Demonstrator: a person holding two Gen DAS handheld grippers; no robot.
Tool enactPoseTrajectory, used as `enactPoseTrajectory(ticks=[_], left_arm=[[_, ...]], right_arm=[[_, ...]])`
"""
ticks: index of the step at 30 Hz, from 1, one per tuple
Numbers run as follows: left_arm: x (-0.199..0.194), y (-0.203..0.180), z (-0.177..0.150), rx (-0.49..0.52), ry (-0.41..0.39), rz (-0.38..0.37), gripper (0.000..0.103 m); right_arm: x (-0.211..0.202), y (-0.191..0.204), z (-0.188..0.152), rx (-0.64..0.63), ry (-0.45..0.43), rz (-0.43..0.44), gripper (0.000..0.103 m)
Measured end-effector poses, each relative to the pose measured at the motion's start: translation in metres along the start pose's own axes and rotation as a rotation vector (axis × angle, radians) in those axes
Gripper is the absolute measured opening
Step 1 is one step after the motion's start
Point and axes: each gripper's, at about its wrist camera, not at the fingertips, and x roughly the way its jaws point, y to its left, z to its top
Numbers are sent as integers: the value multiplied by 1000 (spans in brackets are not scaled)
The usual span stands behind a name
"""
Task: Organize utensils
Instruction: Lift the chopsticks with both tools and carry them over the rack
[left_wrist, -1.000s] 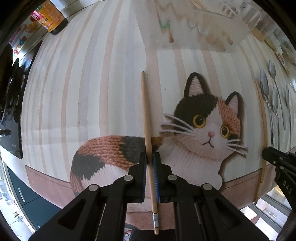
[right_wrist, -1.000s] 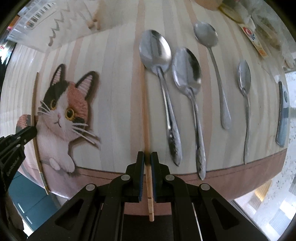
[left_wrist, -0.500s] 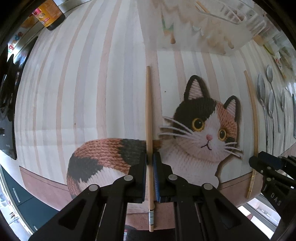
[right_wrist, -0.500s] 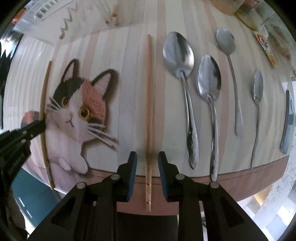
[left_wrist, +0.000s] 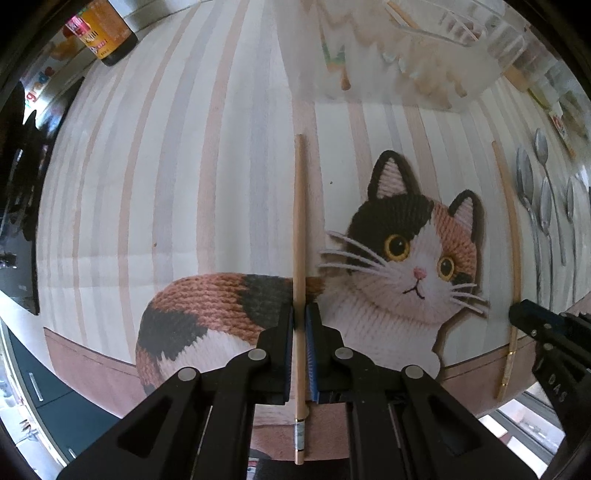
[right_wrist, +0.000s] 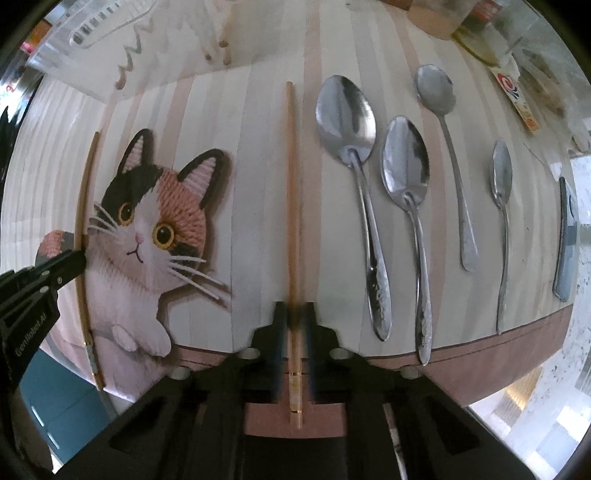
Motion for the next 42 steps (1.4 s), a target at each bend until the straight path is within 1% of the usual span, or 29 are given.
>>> enactPoseTrajectory(ticks=[2, 8, 16, 21, 23, 27, 29, 37, 40, 42], left_arm=[[-4, 0, -10, -5, -3, 0, 4], [-21, 5, -22, -27, -35, 14, 4], [-57, 23, -30, -57, -108, 54, 4], [-85, 35, -29, -111, -165, 56, 4], [-96, 42, -20, -122, -190, 54, 4], [-121, 49, -13, -137, -248, 48, 4], [-136, 53, -10, -149, -276, 30, 4], [-200, 49, 4, -153, -419, -13, 4], [-221, 44, 18, -145, -463, -28, 4], [-230, 41, 32, -143, -478, -47, 4]], right_arm=[[0, 0, 0, 5, 1, 16, 7], [-13, 2, -7, 3, -18, 62, 7], [-42, 10, -2, -28, -59, 104, 7], [-64, 7, 5, -26, -98, 130, 7], [-77, 0, 6, -23, -114, 142, 7], [-103, -8, 6, -19, -155, 163, 7], [-115, -9, 5, -19, -178, 173, 7], [-160, -8, 7, -18, -274, 230, 7], [-182, -9, 15, -26, -317, 261, 7], [-196, -11, 24, -26, -342, 277, 7]])
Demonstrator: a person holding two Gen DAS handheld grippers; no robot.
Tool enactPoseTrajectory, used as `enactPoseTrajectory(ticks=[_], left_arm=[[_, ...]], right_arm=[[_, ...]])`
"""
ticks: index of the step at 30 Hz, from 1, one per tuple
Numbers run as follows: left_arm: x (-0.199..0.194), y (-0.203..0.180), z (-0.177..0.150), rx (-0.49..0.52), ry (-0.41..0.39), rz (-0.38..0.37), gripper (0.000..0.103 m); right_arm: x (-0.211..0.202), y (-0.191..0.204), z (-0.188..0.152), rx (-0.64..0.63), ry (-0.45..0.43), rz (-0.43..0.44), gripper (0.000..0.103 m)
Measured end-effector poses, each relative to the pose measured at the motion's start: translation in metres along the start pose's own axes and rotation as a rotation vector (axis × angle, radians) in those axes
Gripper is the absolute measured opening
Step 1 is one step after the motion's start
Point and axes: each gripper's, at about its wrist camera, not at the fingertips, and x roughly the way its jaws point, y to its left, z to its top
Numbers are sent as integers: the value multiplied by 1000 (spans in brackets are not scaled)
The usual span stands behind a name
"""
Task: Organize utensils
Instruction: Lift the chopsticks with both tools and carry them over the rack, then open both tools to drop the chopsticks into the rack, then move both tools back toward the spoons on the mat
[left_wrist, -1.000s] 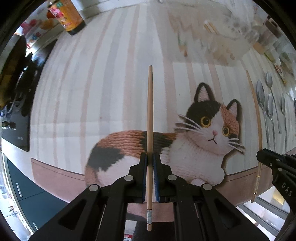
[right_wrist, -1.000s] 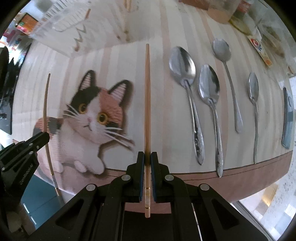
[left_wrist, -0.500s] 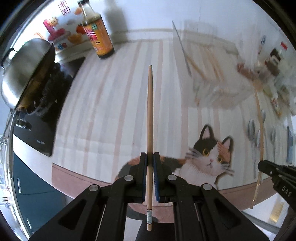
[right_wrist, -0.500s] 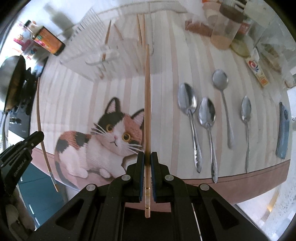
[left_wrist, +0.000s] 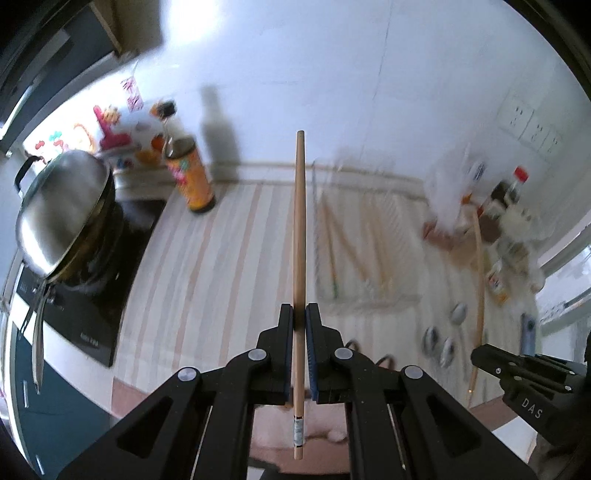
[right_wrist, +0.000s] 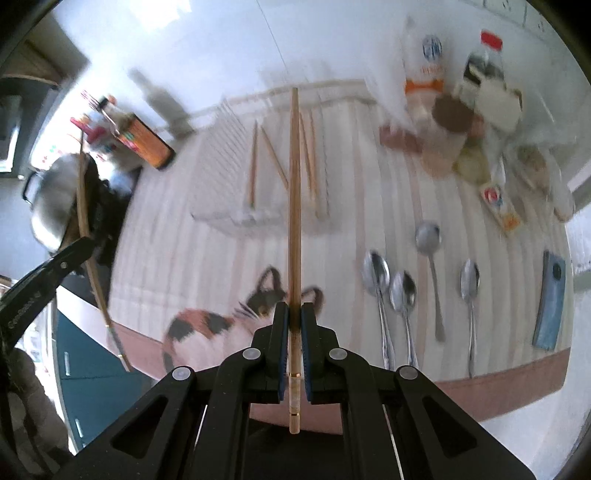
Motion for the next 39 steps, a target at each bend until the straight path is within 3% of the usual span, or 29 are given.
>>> enactPoseTrajectory(ticks=[7, 14, 22, 26, 27, 29, 30, 32, 33, 34, 38, 39], left_arm=[[26, -16, 67, -3, 30, -76, 4], [102, -26, 127, -18, 179, -126, 4], [182, -27, 132, -40, 389, -149, 5], [184, -22, 127, -64, 394, -139, 6], [182, -20, 126, -64, 384, -126, 8], [173, -17, 124, -44, 342, -71, 13], [166, -16, 123, -34, 313, -37, 22], [154, -12, 121, -20, 247, 25, 47], [146, -10, 117, -18, 211, 52, 64], [137, -8, 114, -20, 171, 76, 72], [112, -3, 100, -29, 60, 135, 83], [106, -3, 96, -30, 36, 140, 96]], right_arm=[[-6, 0, 81, -7, -65, 26, 7], [55, 6, 161, -12, 15, 22, 7], [129, -1, 186, 24, 146, 22, 7], [150, -3, 186, 24, 204, 22, 9], [151, -5, 185, 27, 206, 20, 18], [146, -8, 183, 30, 194, 11, 35], [141, -10, 181, 31, 180, 5, 35], [131, -16, 178, 47, 164, 0, 36], [123, -19, 175, 50, 145, -11, 36], [115, -21, 171, 47, 125, -30, 37], [86, -36, 152, 69, 56, -83, 45], [81, -40, 148, 75, 42, -90, 48]])
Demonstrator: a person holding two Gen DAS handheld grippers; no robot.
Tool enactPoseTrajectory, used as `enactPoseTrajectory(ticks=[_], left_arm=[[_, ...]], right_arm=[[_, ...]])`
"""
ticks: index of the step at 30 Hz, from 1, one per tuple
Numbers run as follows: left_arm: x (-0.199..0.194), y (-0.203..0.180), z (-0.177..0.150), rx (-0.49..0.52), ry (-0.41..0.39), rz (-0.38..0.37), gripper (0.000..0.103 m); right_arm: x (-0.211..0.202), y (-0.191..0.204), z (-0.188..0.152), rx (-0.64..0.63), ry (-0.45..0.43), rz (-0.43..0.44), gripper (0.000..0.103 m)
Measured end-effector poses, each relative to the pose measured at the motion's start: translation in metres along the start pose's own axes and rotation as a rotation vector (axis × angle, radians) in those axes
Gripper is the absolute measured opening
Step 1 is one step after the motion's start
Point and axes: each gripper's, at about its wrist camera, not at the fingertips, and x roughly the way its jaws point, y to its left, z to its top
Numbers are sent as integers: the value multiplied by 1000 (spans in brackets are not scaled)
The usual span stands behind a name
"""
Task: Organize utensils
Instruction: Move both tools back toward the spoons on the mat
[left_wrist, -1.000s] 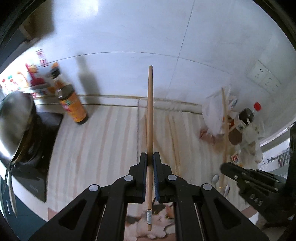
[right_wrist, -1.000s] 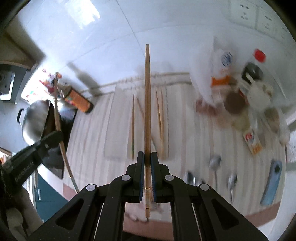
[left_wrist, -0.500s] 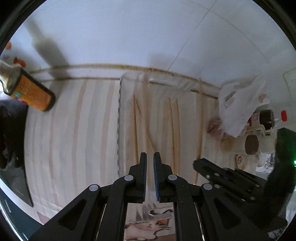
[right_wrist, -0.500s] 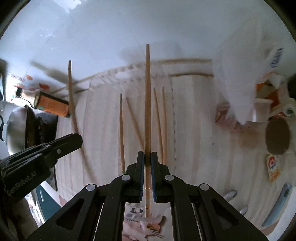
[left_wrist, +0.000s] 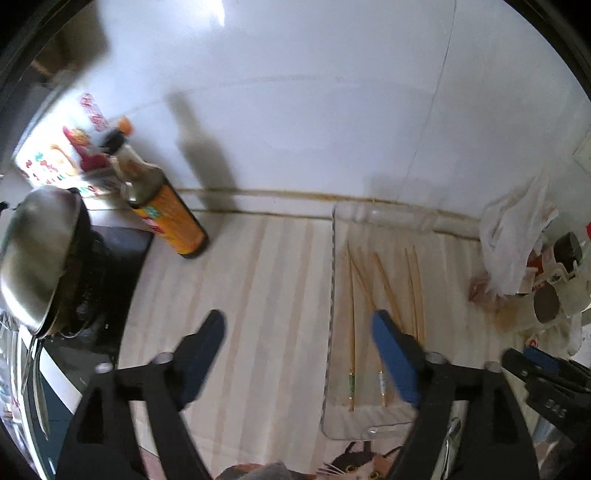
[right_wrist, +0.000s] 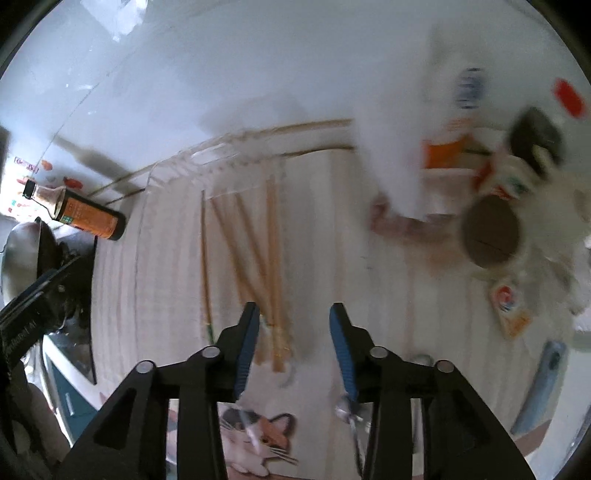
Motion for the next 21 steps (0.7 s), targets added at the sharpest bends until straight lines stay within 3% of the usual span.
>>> enactPoseTrajectory(ticks=[1, 6, 8, 13, 14, 17, 18, 20, 21], left_arm=[[-5, 0, -5, -1, -26, 5, 103], [-19, -9, -28, 22, -69, 60, 103], [-24, -15, -39, 22, -76, 76, 103], [-26, -49, -81, 17, -23, 71, 103], [-23, -58, -89, 21, -3, 54, 103], [-9, -90, -125, 91, 82, 2, 101], [-2, -98, -135, 104, 118, -22, 96], [19, -121, -159, 138, 229, -95, 81], [28, -132, -168, 157, 273, -119, 67]], right_arm=[[-5, -4, -5, 8, -18, -5, 50], [-34, -41, -41, 39, -127, -29, 64], [-42, -57, -56, 32, -160, -52, 64], [-36, -108, -102, 60, -106, -82, 64], [-32, -116, -110, 68, -89, -88, 61], [-14, -153, -141, 136, -13, -66, 30], [-11, -161, -149, 145, 0, -63, 25], [-1, -178, -162, 170, 22, -63, 24], [3, -184, -167, 182, 30, -63, 24]])
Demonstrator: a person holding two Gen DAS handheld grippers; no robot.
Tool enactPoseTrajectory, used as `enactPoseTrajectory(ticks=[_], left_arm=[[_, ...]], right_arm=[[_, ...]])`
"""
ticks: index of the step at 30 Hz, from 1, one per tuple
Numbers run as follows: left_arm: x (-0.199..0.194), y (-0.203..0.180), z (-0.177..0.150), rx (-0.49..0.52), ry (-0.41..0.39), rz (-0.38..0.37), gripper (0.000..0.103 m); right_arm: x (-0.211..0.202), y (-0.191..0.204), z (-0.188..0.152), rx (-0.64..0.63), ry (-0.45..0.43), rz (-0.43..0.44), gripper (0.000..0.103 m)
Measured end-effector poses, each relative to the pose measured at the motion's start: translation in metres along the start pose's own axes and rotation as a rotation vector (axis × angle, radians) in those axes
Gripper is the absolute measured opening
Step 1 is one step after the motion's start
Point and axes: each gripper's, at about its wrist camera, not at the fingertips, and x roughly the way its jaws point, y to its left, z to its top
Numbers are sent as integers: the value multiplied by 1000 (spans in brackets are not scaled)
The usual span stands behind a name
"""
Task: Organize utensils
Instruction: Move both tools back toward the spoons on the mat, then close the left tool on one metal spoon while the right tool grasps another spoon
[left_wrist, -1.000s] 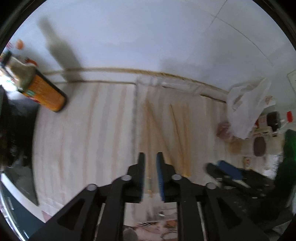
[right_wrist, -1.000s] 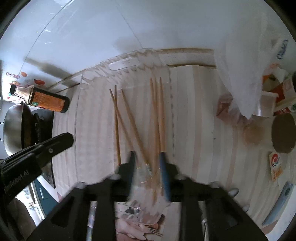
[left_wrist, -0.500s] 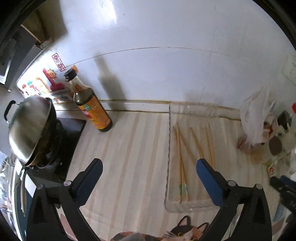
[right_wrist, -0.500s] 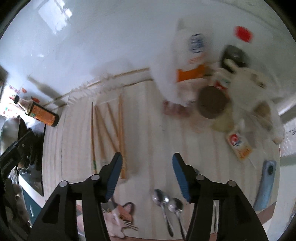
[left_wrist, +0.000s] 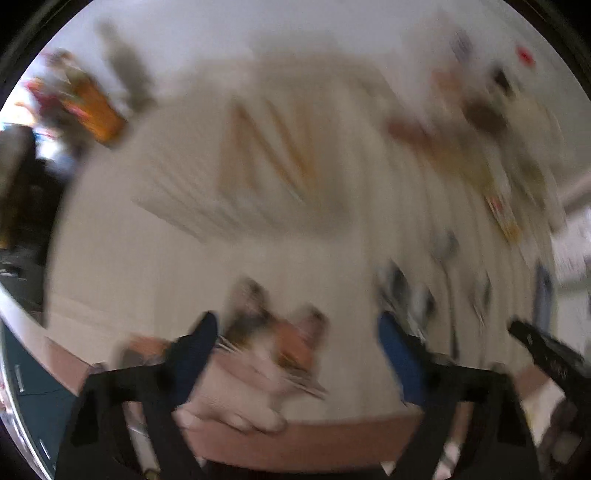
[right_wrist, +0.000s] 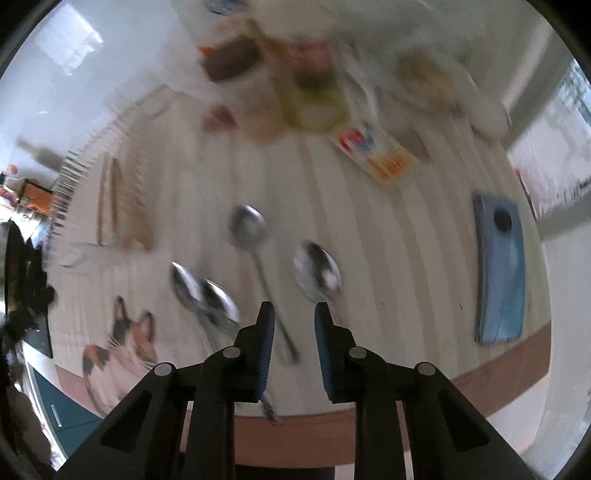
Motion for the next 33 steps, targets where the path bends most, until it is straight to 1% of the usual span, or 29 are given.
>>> enactPoseTrajectory(ticks=[1, 3, 7, 11, 12, 13, 14, 15, 16, 17, 18, 20, 23, 28, 29, 30, 31, 32, 33], left_arm=[[15, -11, -4, 19, 54, -28, 58], [35, -28, -11, 43, 112, -57, 51], [64, -52, -13, 64, 175, -81, 48], [83, -70, -7, 85, 185, -48, 44], [85, -73, -6, 91, 184, -43, 41], [87, -76, -5, 98, 181, -31, 32], [88, -78, -4, 107, 172, -14, 31], [88, -81, -4, 121, 157, 3, 26], [87, -83, -5, 134, 147, 11, 16], [86, -86, -5, 149, 139, 10, 8], [86, -87, -5, 161, 139, 18, 5], [85, -88, -8, 179, 133, 28, 5], [85, -75, -15, 180, 135, 45, 5], [84, -46, -28, 152, 157, 70, 5], [85, -38, -31, 135, 172, 73, 5], [85, -32, -32, 121, 182, 72, 5], [84, -25, -34, 108, 187, 77, 5], [84, -19, -37, 99, 187, 80, 5], [84, -10, -37, 92, 185, 77, 5]], right_arm=[[6, -10, -4, 18, 16, 0, 24], [13, -21, -10, 37, 30, 1, 24], [14, -42, -21, 86, 23, 6, 24], [15, -63, -32, 137, 28, 18, 24], [16, -66, -34, 142, 29, 18, 24], [16, -69, -35, 146, 32, 19, 24], [17, -71, -36, 147, 36, 21, 24], [17, -72, -37, 145, 41, 23, 24], [19, -72, -37, 140, 45, 26, 25], [21, -70, -36, 131, 47, 30, 25], [23, -67, -36, 116, 48, 32, 26], [27, -58, -34, 75, 54, 29, 28], [38, -40, -30, 10, 62, 8, 30], [58, -10, -28, -102, 80, -54, 30], [59, -3, -28, -134, 63, -85, 30], [61, 3, -29, -151, 67, -106, 29], [62, 9, -29, -169, 63, -145, 27], [62, 13, -30, -183, 59, -182, 20], [62, 16, -30, -185, 56, -182, 14]])
